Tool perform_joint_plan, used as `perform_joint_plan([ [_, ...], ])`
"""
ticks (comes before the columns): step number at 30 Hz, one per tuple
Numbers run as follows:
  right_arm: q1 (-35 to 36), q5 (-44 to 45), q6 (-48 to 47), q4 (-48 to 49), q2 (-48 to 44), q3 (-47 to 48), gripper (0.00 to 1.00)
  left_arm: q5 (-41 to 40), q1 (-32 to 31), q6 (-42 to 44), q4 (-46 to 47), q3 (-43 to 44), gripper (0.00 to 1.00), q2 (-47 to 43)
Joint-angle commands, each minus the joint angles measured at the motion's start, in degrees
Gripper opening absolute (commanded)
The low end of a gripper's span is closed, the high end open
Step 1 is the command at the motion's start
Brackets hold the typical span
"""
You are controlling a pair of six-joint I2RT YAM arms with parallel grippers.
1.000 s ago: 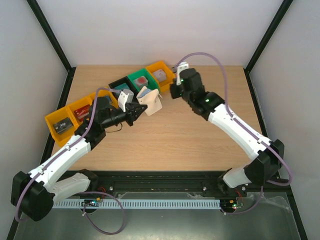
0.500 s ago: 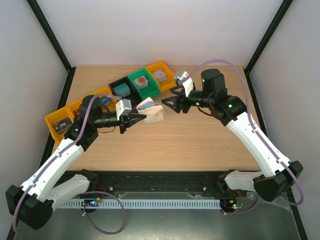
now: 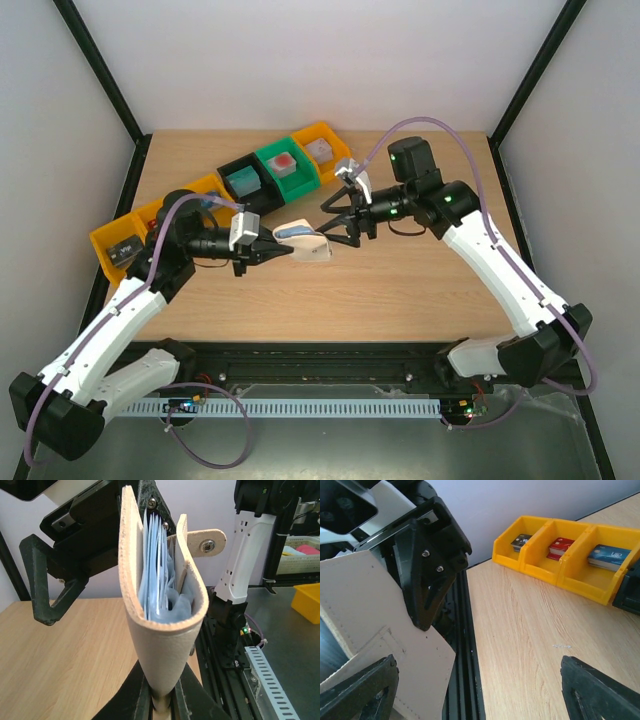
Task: Take the credit cards out of the card holder
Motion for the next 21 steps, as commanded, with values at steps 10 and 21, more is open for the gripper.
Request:
perform_joint_plan([
  [10, 8.15, 7.96, 7.19, 6.88, -6.79, 1.69, 0.82, 2.67, 0.78, 4.48, -2.30, 0.03, 0.02, -0.90],
  [21, 9.74, 13.54, 4.99, 9.13, -7.45, 3.63, 0.66, 2.87, 0.78, 12.51, -8.45, 0.07, 0.02, -1.56],
])
